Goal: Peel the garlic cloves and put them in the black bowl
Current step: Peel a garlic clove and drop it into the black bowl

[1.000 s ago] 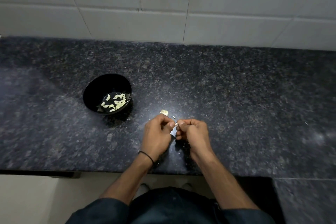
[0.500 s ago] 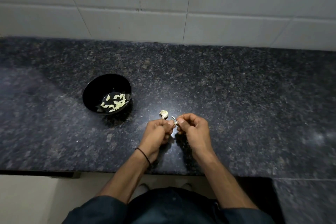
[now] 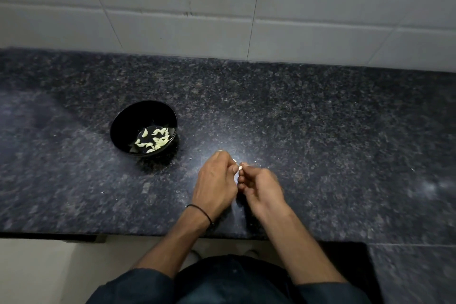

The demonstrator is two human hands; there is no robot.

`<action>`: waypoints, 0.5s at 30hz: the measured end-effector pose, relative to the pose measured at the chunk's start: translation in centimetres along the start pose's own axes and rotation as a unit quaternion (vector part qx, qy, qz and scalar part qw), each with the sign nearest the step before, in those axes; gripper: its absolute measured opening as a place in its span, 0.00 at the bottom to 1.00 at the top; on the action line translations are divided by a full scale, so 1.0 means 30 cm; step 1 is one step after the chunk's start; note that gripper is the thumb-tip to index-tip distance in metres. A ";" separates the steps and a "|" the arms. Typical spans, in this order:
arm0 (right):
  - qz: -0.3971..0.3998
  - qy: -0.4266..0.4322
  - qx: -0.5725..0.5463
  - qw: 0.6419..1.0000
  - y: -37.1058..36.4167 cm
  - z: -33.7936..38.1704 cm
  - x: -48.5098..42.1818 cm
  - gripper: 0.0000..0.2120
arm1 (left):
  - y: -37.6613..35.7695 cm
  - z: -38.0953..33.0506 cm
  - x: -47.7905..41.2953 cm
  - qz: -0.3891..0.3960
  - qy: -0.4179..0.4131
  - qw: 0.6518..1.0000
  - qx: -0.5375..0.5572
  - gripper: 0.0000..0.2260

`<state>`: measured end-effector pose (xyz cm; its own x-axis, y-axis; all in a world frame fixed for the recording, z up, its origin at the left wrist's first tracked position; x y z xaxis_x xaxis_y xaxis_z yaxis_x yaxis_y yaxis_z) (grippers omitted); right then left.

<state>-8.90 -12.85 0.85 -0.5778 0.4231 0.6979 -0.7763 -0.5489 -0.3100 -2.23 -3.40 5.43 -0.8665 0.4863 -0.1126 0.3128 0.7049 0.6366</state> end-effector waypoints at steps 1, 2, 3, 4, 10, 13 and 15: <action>-0.015 0.048 0.066 0.997 0.010 0.018 0.003 0.06 | -0.008 0.031 -0.004 0.010 0.061 0.996 0.058 0.08; -0.025 0.096 0.121 0.988 0.017 0.036 0.008 0.06 | -0.023 0.062 -0.002 0.024 0.136 0.980 0.143 0.09; -0.026 0.139 0.163 0.977 0.021 0.052 0.015 0.05 | -0.045 0.085 0.008 0.041 0.211 0.947 0.237 0.11; -0.022 0.173 0.190 0.966 0.021 0.067 0.023 0.04 | -0.070 0.100 0.020 0.062 0.275 0.903 0.323 0.12; 0.014 0.151 0.139 0.979 0.009 0.056 0.020 0.06 | -0.115 0.104 0.044 0.117 0.384 0.767 0.502 0.10; -0.007 0.114 0.147 0.982 0.023 0.033 0.005 0.06 | -0.065 0.104 0.028 0.072 0.289 0.902 0.312 0.09; -0.028 0.133 0.188 0.973 0.031 0.042 0.003 0.06 | -0.032 0.082 0.009 0.059 0.204 0.962 0.172 0.07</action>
<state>-9.37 -14.24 1.44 -0.6210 0.6044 0.4991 -0.6902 -0.7234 0.0172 -1.81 -2.68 2.92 -0.8754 0.3806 0.2981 0.4686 0.8197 0.3294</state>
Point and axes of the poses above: each hand's wrist, its own x-axis away from the middle knuckle, its own y-axis out of the back of the hand, z = x × y, the point moved 6 cm from there along -x, towards the middle knuckle, and after that the axes turned 3 degrees about x, right-handed, at the moved point
